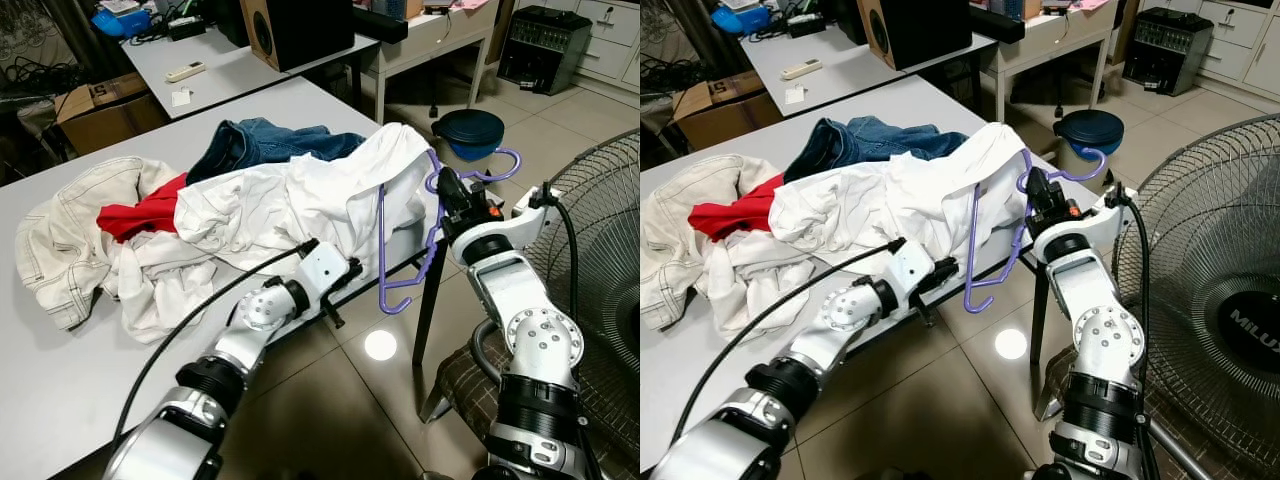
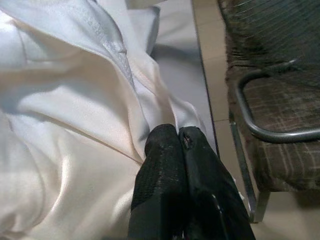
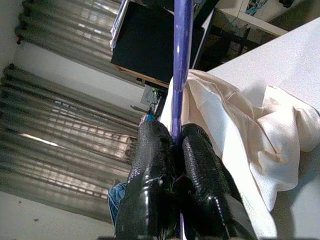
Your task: Hang hanger
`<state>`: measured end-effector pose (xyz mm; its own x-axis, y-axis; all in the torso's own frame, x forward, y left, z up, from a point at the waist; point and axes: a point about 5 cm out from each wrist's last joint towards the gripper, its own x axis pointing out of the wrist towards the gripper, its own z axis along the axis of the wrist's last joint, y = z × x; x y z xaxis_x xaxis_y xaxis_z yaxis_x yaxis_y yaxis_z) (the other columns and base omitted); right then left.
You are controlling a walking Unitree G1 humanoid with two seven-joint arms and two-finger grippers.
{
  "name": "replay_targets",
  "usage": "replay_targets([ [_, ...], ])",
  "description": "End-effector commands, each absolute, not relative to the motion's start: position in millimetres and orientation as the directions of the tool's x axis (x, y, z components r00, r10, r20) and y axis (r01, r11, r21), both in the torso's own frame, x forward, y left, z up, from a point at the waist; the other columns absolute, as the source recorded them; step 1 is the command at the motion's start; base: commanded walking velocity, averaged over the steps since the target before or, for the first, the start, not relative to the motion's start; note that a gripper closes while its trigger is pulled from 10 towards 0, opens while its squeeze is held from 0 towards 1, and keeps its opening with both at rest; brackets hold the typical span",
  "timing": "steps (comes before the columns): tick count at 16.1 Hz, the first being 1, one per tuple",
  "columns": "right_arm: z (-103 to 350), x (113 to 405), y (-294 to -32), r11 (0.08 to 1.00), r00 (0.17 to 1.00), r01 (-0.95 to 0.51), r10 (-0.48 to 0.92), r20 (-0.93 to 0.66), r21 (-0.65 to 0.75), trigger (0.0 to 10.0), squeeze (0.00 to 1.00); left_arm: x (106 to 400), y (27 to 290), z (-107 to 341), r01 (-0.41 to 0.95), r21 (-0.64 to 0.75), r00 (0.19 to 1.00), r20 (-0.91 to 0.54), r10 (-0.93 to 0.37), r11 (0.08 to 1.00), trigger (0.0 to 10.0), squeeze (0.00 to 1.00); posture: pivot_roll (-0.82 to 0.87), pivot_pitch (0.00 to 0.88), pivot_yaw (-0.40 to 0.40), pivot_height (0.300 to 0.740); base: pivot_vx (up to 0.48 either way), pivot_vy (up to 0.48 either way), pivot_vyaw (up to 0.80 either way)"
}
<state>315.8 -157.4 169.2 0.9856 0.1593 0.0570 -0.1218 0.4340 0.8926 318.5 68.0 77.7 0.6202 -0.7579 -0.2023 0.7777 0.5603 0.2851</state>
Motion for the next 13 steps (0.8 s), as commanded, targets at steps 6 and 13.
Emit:
replay_targets([
  [6,173,317,-163,0.43,0.988,-0.13,0.129,0.082,0.894,10.0,0.0,310,118,105,0.809,0.549,0.415,-0.281,-0.865,0.209,0.0,0.0,-0.12,0.0,0.165,0.74,0.0,0.0,0.0],
  [13,164,329,-165,0.38,0.999,-0.024,0.049,0.006,0.925,10.0,0.0,293,101,109,0.778,0.626,0.297,-0.292,-0.909,0.053,0.0,0.0,-0.1,0.0,0.158,0.74,0.0,0.0,0.0],
])
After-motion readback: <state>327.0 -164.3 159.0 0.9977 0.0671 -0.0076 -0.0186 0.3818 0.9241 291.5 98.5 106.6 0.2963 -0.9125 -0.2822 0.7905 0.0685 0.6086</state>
